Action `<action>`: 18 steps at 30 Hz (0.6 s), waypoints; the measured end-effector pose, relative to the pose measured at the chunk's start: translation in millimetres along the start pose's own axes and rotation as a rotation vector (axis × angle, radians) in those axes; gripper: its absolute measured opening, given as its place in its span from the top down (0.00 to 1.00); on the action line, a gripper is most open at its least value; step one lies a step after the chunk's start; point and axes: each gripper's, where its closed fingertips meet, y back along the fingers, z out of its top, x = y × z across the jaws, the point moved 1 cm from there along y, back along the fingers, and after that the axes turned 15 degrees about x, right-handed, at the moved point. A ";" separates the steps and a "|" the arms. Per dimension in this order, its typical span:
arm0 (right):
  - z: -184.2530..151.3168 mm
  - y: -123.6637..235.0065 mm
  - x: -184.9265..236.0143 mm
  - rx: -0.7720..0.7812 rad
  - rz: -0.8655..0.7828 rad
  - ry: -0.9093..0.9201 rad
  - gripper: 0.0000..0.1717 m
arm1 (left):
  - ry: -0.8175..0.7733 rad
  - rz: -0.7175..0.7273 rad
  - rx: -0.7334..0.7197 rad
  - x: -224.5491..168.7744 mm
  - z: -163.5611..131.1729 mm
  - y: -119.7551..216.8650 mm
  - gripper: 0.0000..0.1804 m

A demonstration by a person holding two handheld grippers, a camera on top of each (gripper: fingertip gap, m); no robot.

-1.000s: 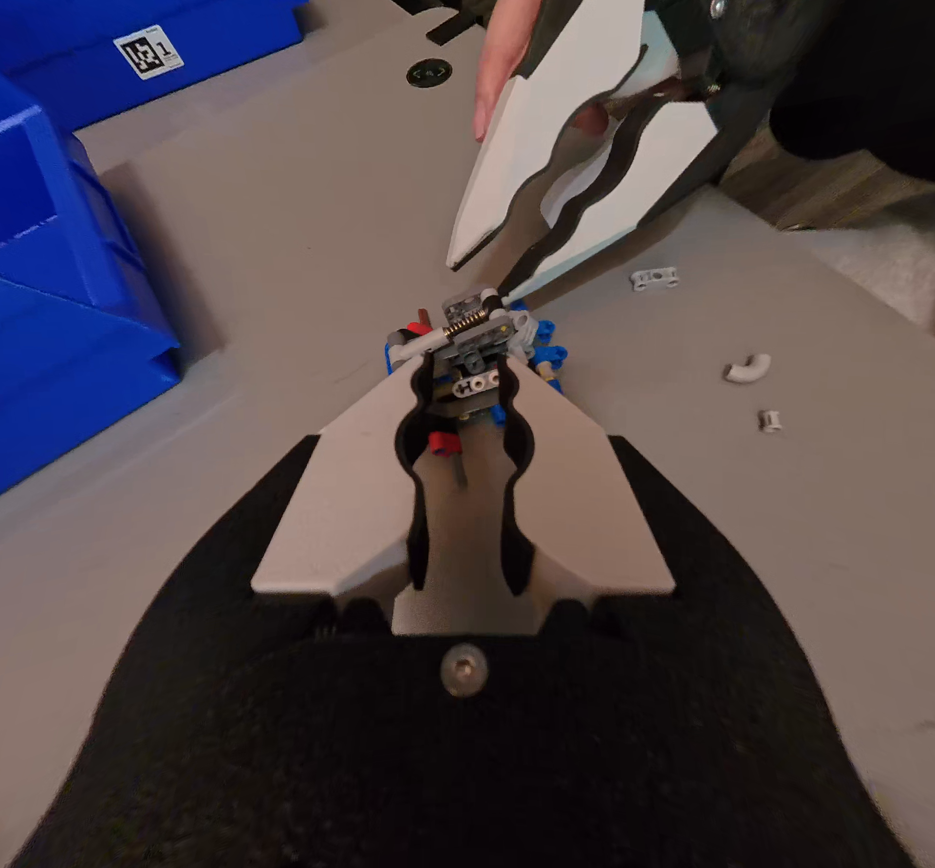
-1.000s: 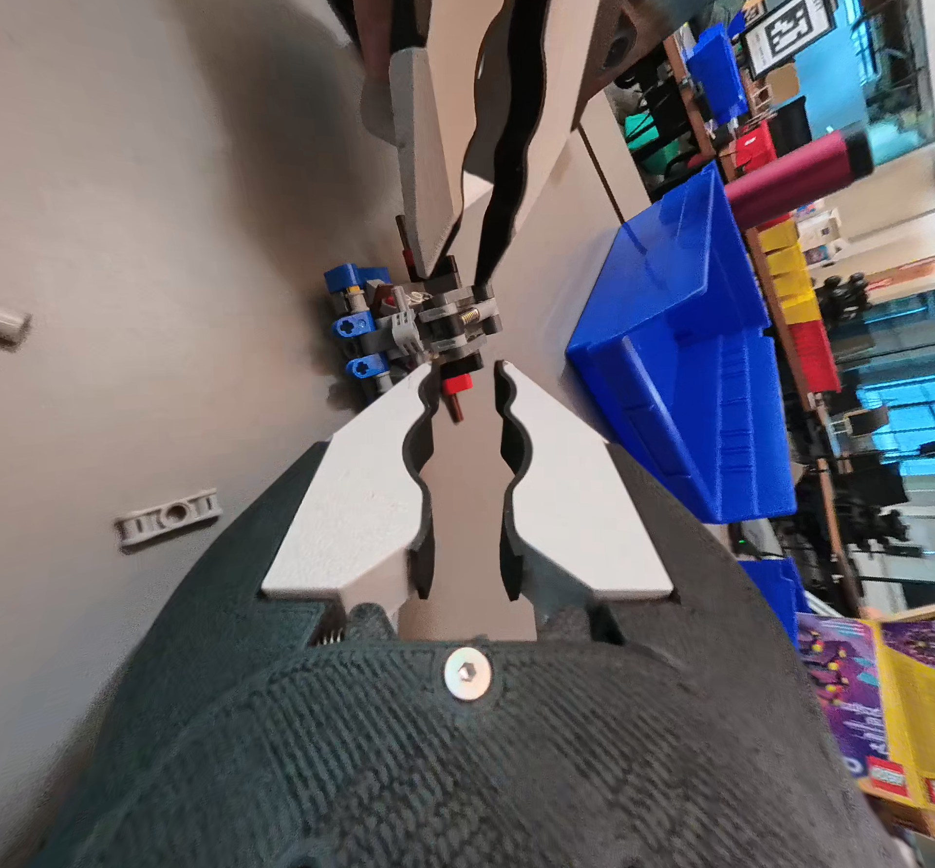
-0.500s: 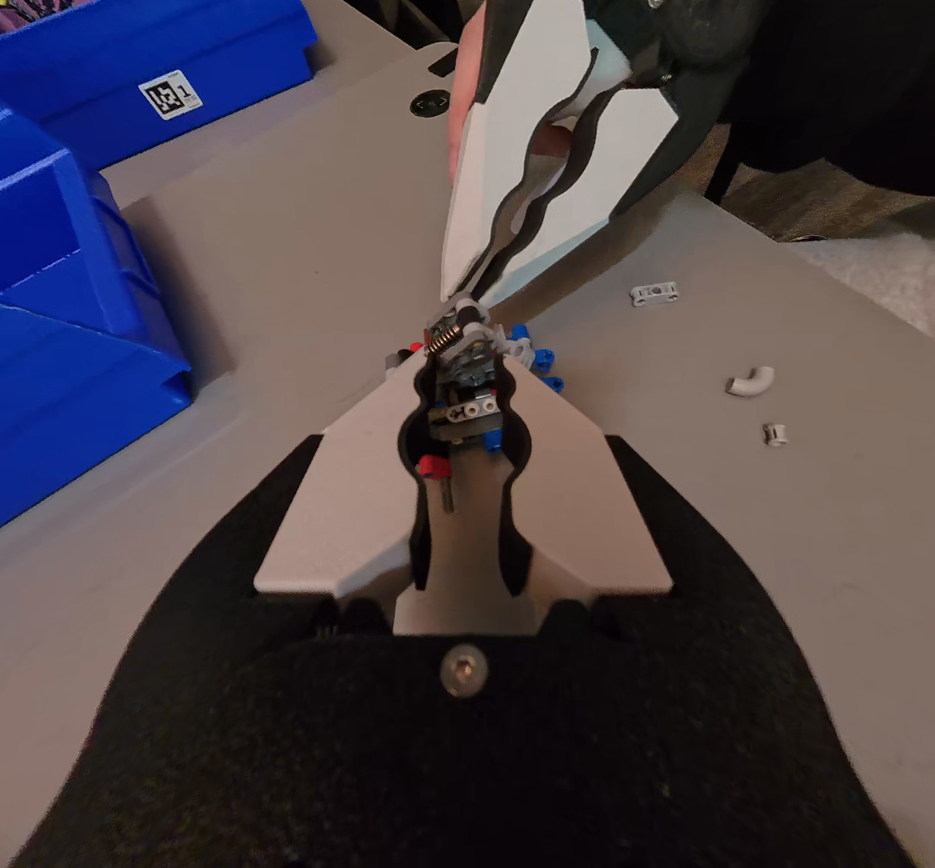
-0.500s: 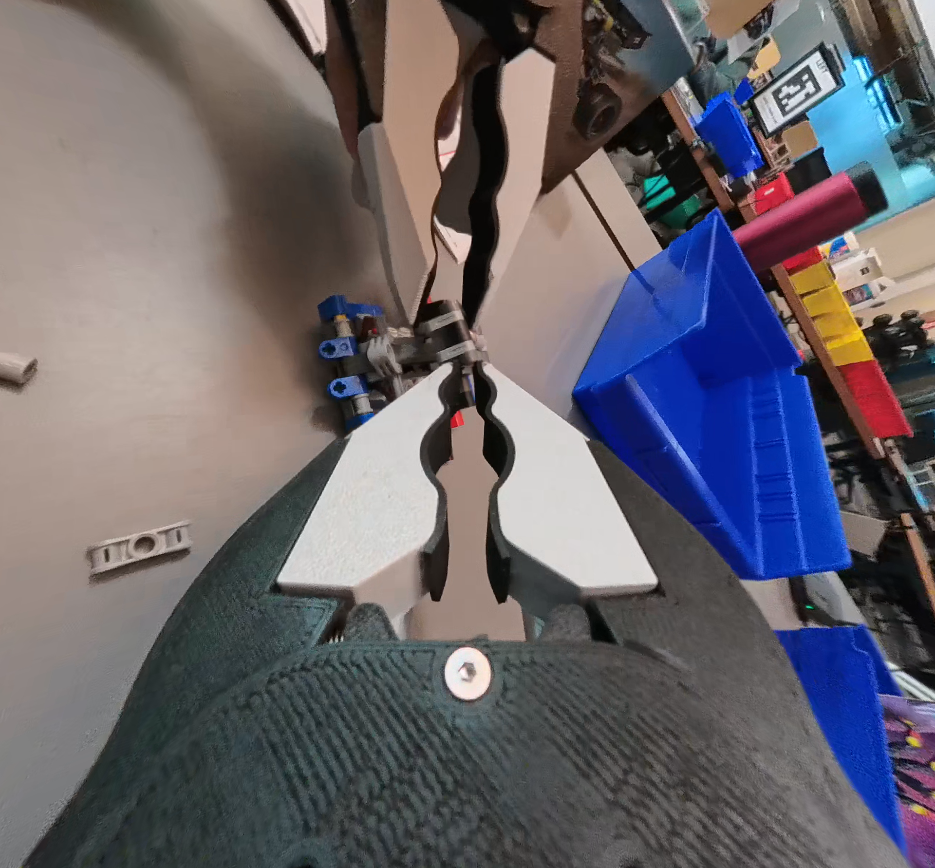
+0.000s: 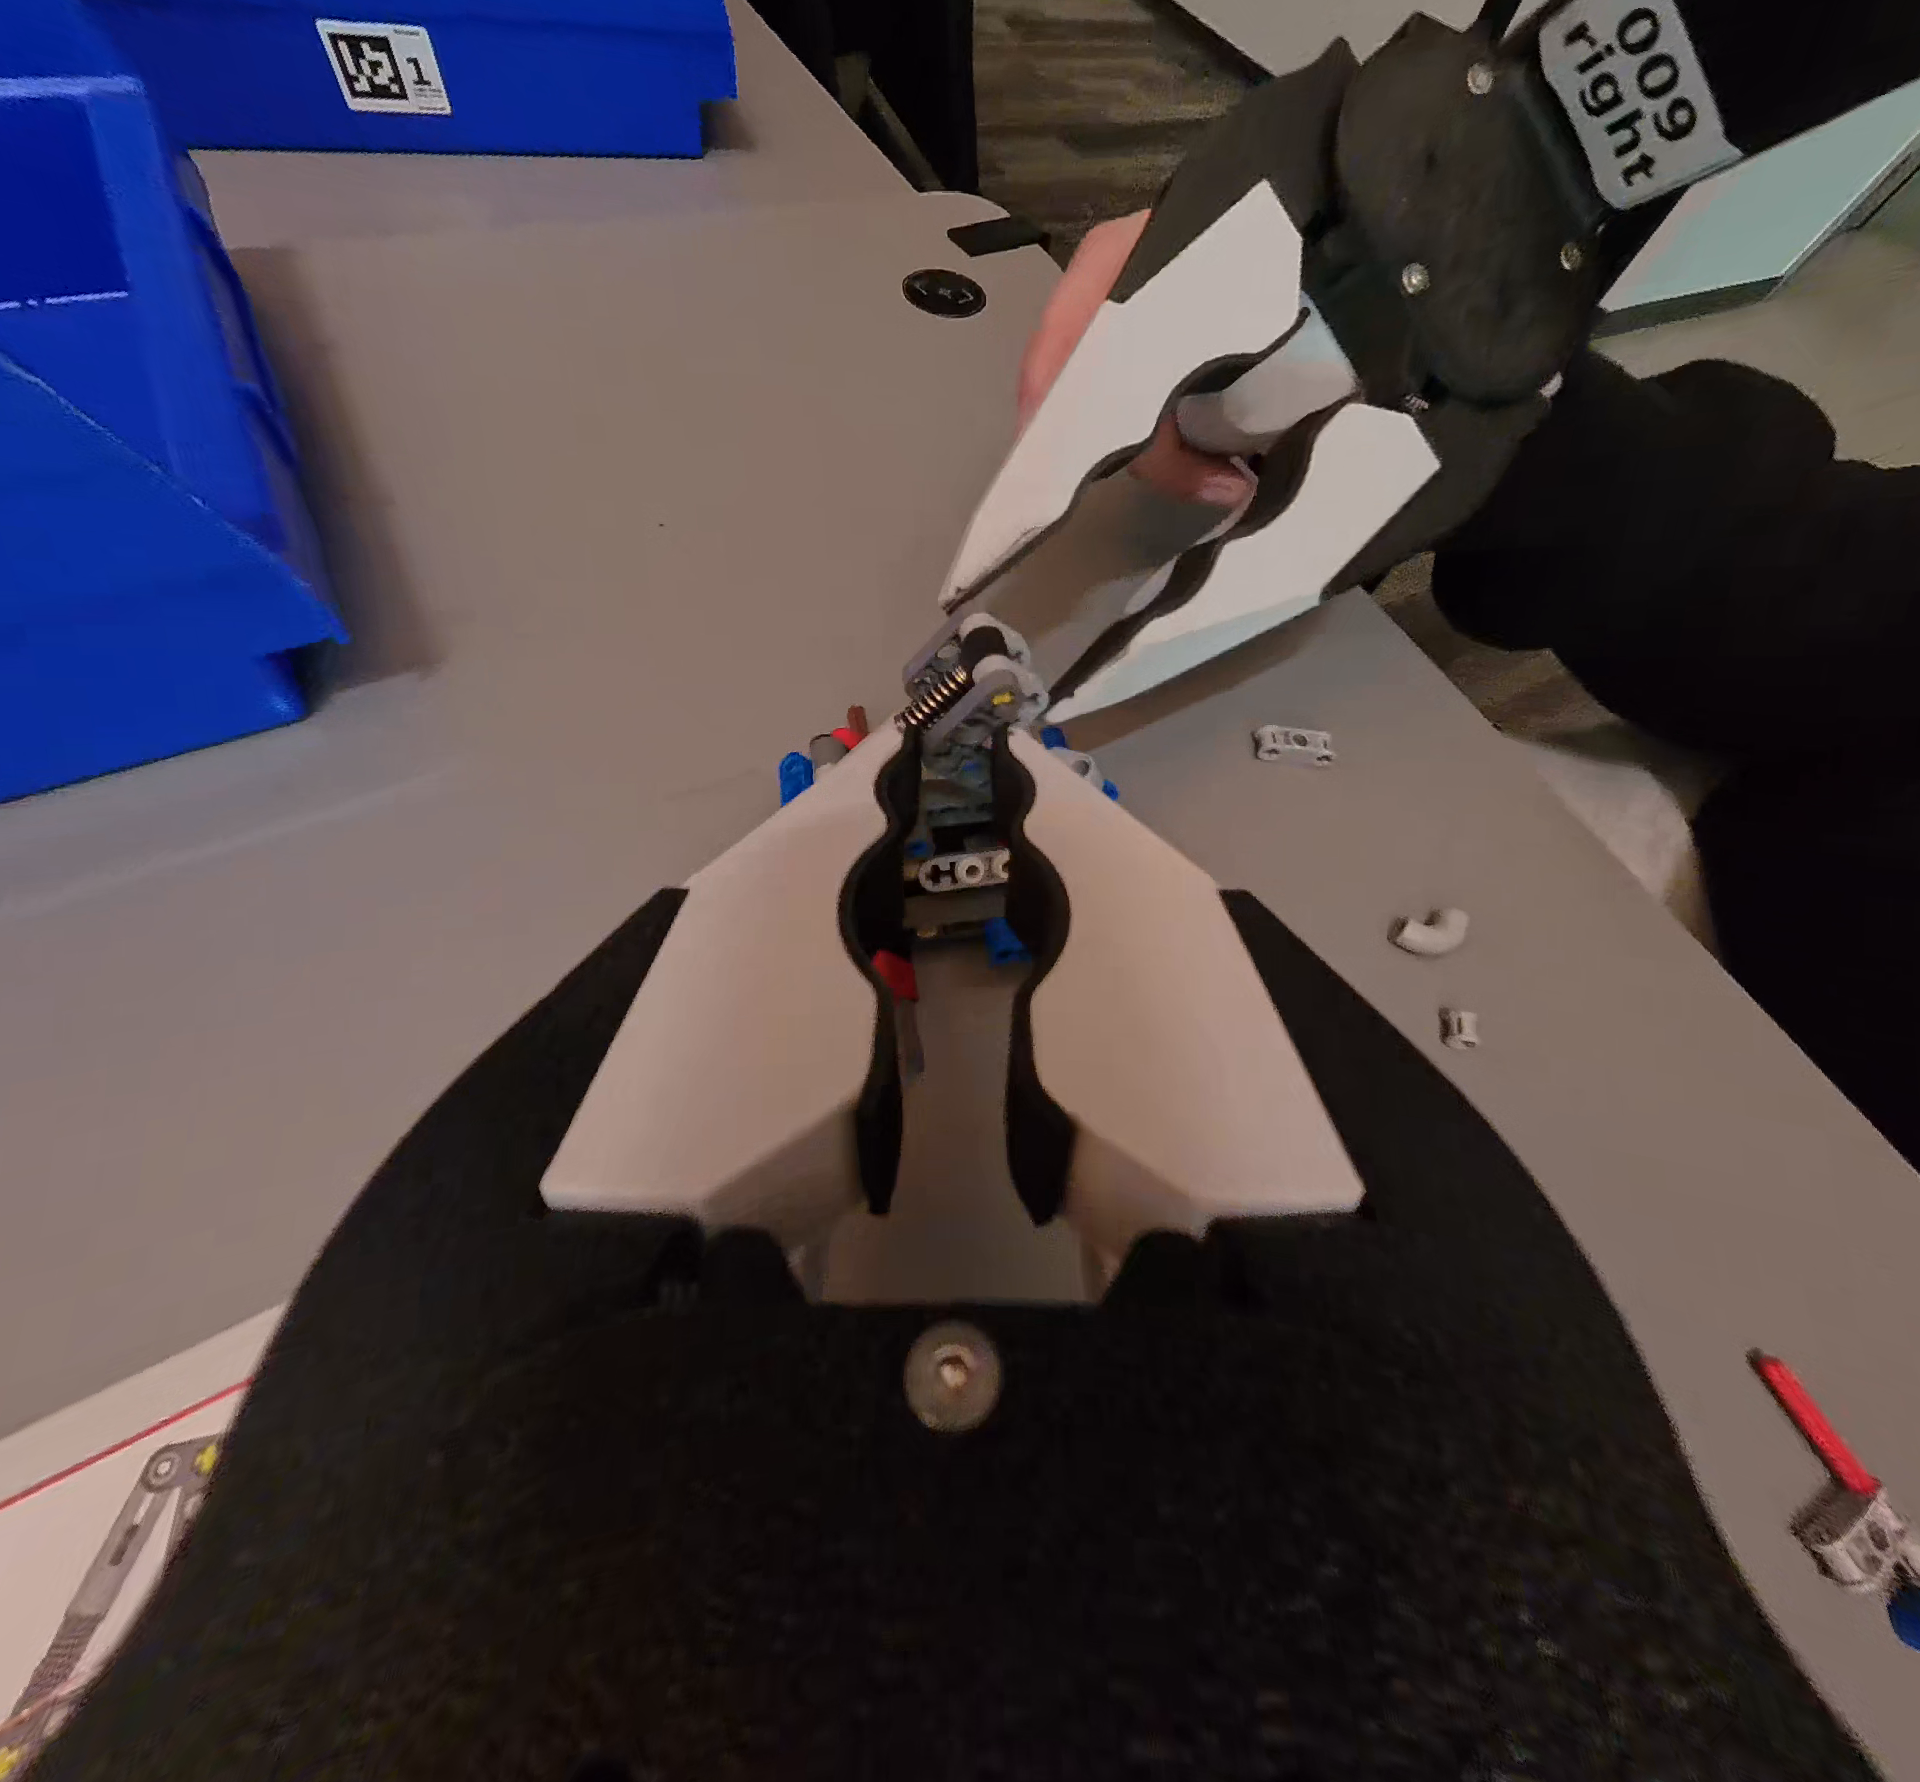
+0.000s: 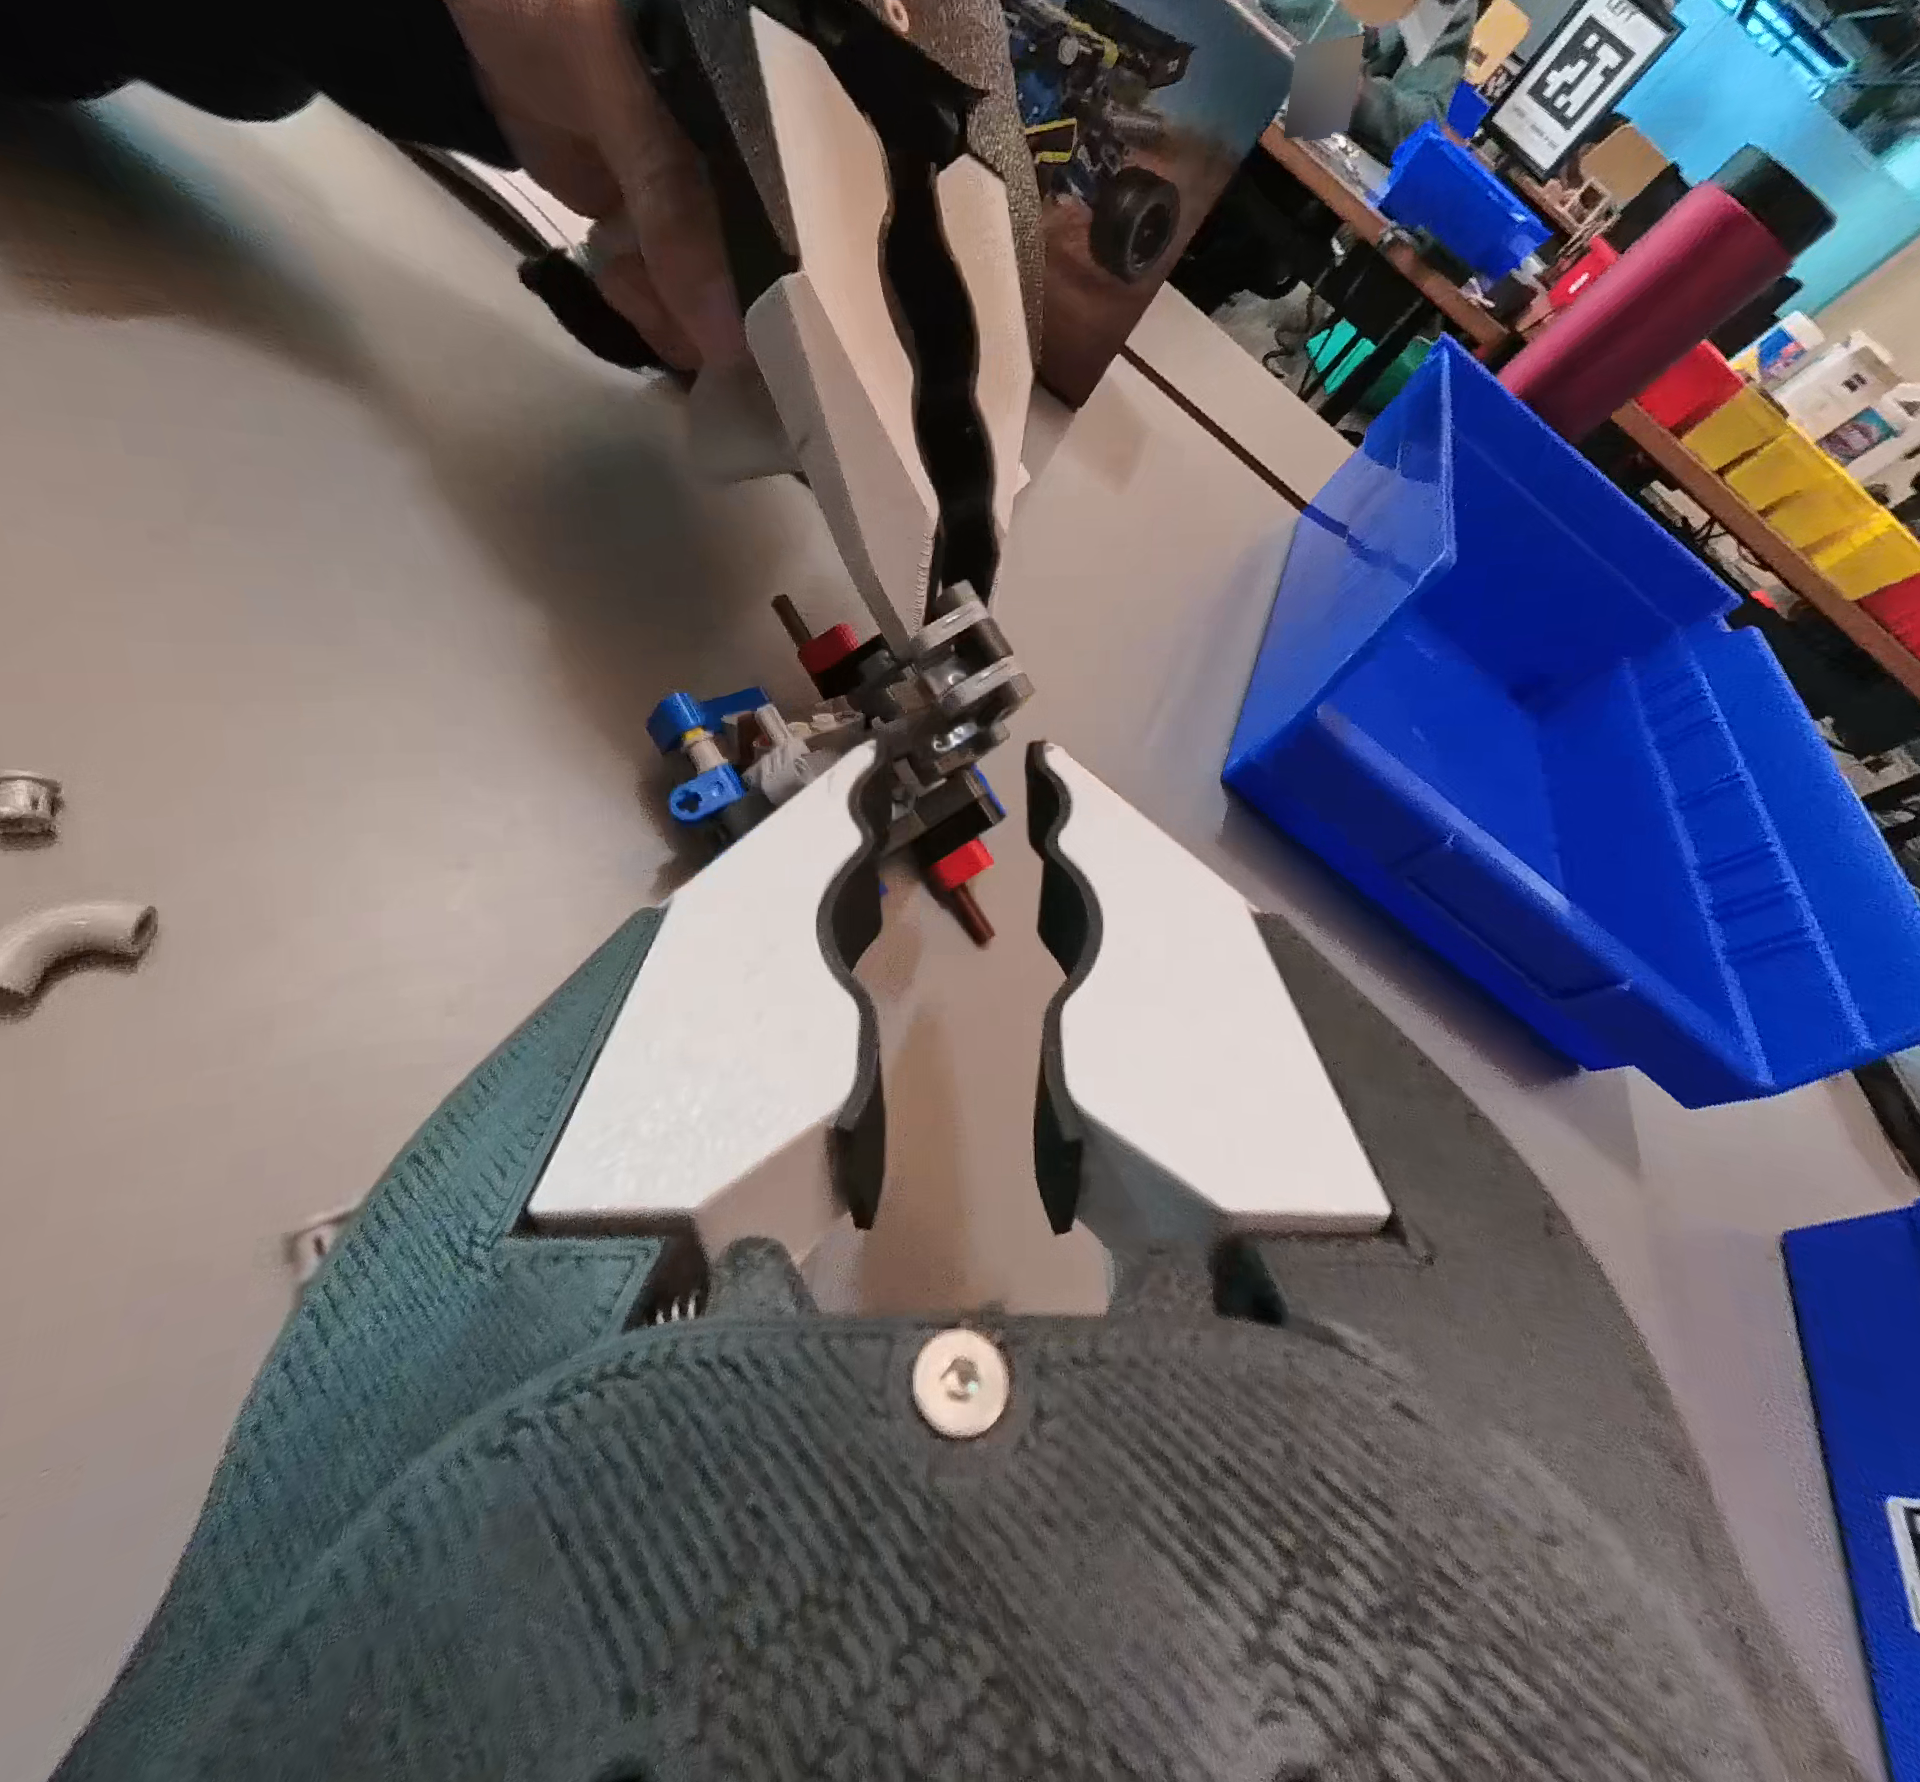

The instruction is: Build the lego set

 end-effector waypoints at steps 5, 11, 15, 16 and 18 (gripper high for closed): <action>5.5 -0.8 -0.3 -0.017 -0.019 -0.101 0.93 | -0.006 0.009 0.024 -1.1 -1.8 -1.9 0.95; 4.5 1.4 -0.2 -0.015 0.020 -0.231 0.96 | 0.008 0.002 0.021 -2.1 -1.0 -3.0 0.95; 3.6 1.8 4.4 -0.005 0.094 -0.319 0.96 | -0.060 0.034 0.046 -4.3 -4.9 -4.8 0.95; 3.2 2.1 8.1 0.006 0.134 -0.327 1.00 | -0.099 0.057 0.052 -4.9 -5.9 -5.4 0.95; 0.4 1.2 6.7 0.034 0.169 -0.408 1.00 | -0.169 0.124 0.056 -3.3 -4.9 -5.7 0.95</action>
